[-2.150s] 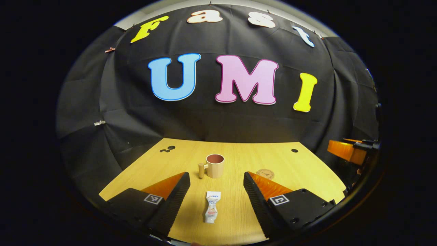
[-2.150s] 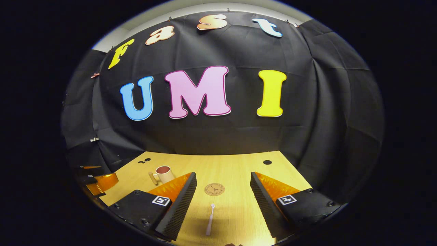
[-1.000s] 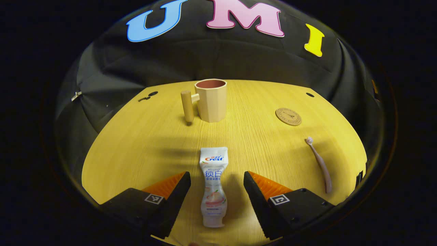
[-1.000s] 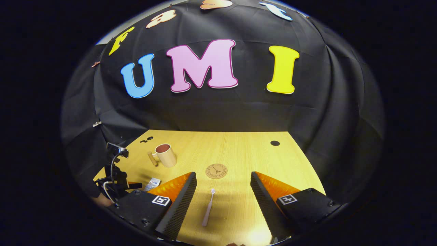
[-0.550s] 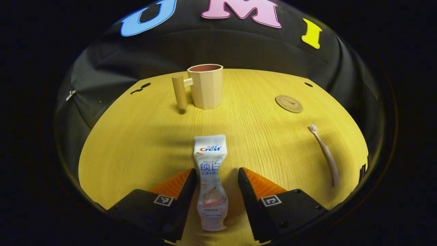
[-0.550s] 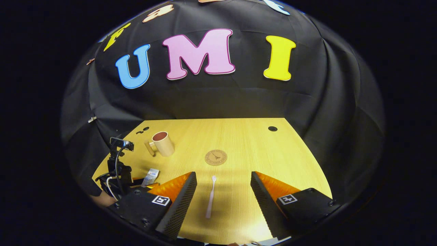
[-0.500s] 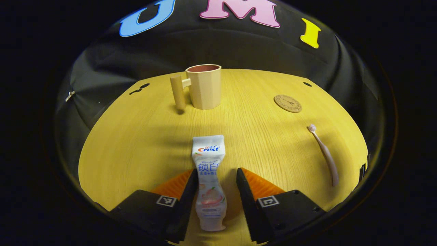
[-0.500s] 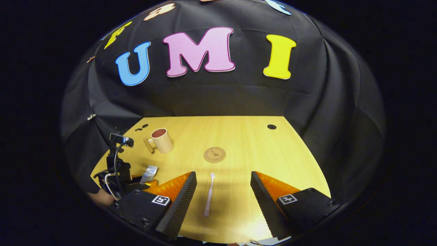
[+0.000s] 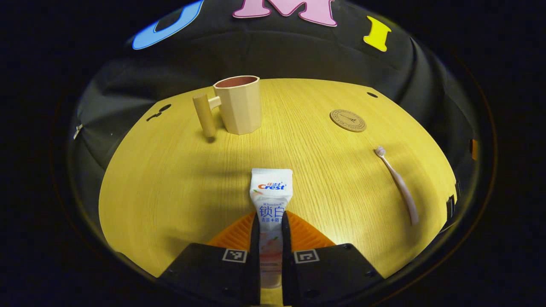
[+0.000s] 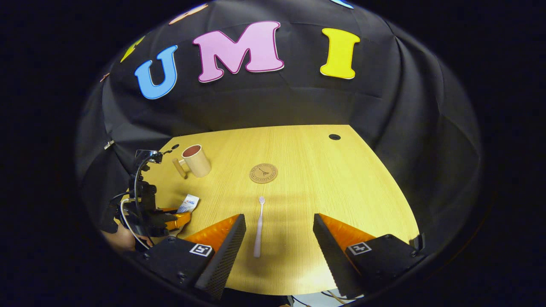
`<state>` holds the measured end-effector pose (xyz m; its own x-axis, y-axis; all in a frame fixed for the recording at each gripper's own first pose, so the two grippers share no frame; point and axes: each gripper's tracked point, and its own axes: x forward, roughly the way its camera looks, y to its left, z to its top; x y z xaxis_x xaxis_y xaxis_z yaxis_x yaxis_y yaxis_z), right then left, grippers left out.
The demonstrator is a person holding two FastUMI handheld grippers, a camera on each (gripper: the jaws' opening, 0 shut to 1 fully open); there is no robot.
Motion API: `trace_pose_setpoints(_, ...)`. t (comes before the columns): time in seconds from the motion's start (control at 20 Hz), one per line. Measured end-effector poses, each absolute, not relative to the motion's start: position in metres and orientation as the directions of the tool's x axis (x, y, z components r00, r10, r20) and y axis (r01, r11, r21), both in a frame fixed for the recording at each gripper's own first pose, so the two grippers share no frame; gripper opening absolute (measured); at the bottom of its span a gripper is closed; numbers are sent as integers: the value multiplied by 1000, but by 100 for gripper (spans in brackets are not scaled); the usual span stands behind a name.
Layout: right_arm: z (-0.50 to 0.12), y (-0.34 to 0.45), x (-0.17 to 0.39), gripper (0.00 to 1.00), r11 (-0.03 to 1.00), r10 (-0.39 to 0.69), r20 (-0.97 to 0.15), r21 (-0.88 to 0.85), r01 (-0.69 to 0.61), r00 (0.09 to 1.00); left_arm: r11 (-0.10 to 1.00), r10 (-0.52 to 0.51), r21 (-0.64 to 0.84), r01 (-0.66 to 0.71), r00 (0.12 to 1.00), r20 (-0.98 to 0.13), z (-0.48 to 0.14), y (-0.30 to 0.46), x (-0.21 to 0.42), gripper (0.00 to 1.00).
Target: Put the toothbrush and toothpaste on the desktop into the cup, then pick up the cup and place it on the coaster on the desktop.
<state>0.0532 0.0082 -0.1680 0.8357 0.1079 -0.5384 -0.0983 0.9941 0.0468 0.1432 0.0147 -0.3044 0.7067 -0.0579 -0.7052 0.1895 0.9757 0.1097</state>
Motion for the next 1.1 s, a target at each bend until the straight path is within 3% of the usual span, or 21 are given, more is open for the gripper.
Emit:
trace_pose_setpoints(0.5,-231,54,77,98,985,167,-647,78,-154,744,989,-94,27,144,765,-637,-266,42,105,22)
trace_pose_setpoints(0.85,-273,61,108,98,989,100,-709,-4,-145,698,996,-72,4,93,795,-603,-240,59,58,21)
trace_pose_setpoints(0.9,-278,60,112,98,990,83,-715,-20,-138,694,996,-71,-4,86,789,-610,-242,61,53,17)
trace_pose_setpoints(0.95,-283,60,116,98,991,71,-721,-31,-134,689,997,-68,-7,81,786,-615,-244,64,47,22)
trace_pose_setpoints(1.1,-304,62,120,99,987,45,-758,-67,-146,651,997,-57,2,75,772,-633,-253,70,37,21)
